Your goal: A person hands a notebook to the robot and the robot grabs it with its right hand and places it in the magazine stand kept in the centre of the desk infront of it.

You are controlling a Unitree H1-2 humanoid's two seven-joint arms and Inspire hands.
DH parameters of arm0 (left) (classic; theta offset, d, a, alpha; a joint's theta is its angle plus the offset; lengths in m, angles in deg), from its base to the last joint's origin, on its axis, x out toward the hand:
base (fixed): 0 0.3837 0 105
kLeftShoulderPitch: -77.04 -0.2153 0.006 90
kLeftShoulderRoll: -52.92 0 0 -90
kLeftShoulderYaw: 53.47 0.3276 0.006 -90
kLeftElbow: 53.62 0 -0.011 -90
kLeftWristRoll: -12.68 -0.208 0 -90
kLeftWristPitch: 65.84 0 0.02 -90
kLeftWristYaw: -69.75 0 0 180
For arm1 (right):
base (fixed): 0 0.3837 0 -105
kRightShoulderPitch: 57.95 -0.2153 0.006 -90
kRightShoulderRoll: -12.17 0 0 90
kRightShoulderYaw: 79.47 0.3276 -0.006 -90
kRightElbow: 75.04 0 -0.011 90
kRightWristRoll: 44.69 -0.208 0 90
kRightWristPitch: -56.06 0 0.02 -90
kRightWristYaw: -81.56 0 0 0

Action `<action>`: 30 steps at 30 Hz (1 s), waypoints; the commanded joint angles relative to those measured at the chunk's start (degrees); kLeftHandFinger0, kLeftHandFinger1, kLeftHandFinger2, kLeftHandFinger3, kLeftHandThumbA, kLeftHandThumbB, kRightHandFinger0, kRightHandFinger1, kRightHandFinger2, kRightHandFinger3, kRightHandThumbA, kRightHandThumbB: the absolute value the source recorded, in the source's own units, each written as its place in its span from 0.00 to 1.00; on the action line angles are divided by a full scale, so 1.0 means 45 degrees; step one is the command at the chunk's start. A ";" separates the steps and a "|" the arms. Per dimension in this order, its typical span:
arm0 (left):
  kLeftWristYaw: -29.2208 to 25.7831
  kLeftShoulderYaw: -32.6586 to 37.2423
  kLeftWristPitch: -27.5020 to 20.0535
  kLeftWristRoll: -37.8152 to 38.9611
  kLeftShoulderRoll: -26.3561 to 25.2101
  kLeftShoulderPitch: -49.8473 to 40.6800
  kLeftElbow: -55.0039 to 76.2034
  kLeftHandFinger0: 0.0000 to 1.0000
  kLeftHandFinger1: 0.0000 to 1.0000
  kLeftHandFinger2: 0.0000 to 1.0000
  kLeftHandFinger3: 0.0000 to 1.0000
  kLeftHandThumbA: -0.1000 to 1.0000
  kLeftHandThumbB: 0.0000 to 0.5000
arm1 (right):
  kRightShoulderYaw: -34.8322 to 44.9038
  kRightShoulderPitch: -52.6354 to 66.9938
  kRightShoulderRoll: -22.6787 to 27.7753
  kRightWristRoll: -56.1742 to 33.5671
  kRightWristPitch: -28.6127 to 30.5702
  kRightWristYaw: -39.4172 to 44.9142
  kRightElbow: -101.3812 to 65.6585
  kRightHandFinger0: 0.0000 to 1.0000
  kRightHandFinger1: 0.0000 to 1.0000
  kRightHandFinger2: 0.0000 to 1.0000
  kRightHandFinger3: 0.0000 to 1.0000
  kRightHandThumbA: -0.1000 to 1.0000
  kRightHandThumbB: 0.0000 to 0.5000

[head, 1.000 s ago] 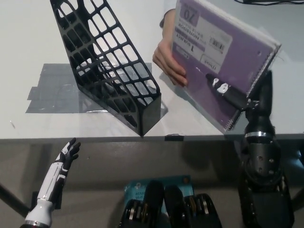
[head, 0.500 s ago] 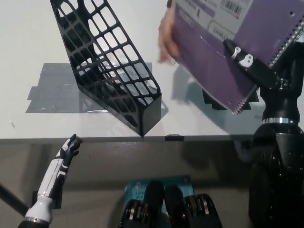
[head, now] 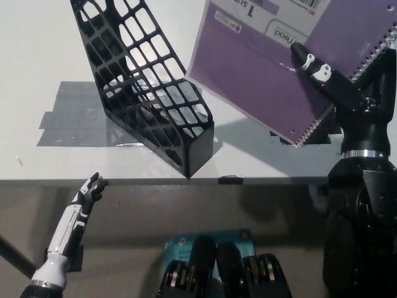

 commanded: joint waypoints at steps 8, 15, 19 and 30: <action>0.0228 0.0094 -0.0474 0.0091 -0.0255 0.0346 0.0093 1.00 1.00 1.00 1.00 1.00 1.00 | -0.0422 -0.1705 -0.0424 0.0348 0.0893 -0.0048 0.0336 0.00 0.00 0.00 0.00 0.92 0.07; 0.0354 0.0097 -0.0385 0.0212 -0.0284 0.0508 0.0105 1.00 1.00 1.00 1.00 1.00 1.00 | -0.0493 -0.2031 -0.0617 0.0710 0.0919 -0.0234 0.0304 0.00 0.00 0.00 0.00 0.93 0.08; 0.0329 0.0113 -0.0474 0.0093 -0.0316 0.0522 0.0073 1.00 1.00 1.00 1.00 1.00 1.00 | -0.0571 -0.2085 -0.0749 0.0919 0.0923 -0.0327 0.0174 0.00 0.00 0.00 0.00 0.93 0.11; 0.0366 0.0155 -0.0474 0.0068 -0.0336 0.0559 0.0095 1.00 1.00 1.00 1.00 1.00 1.00 | -0.0810 -0.2021 -0.0929 0.1425 0.1018 -0.0423 0.0249 0.00 0.00 0.00 0.00 0.93 0.12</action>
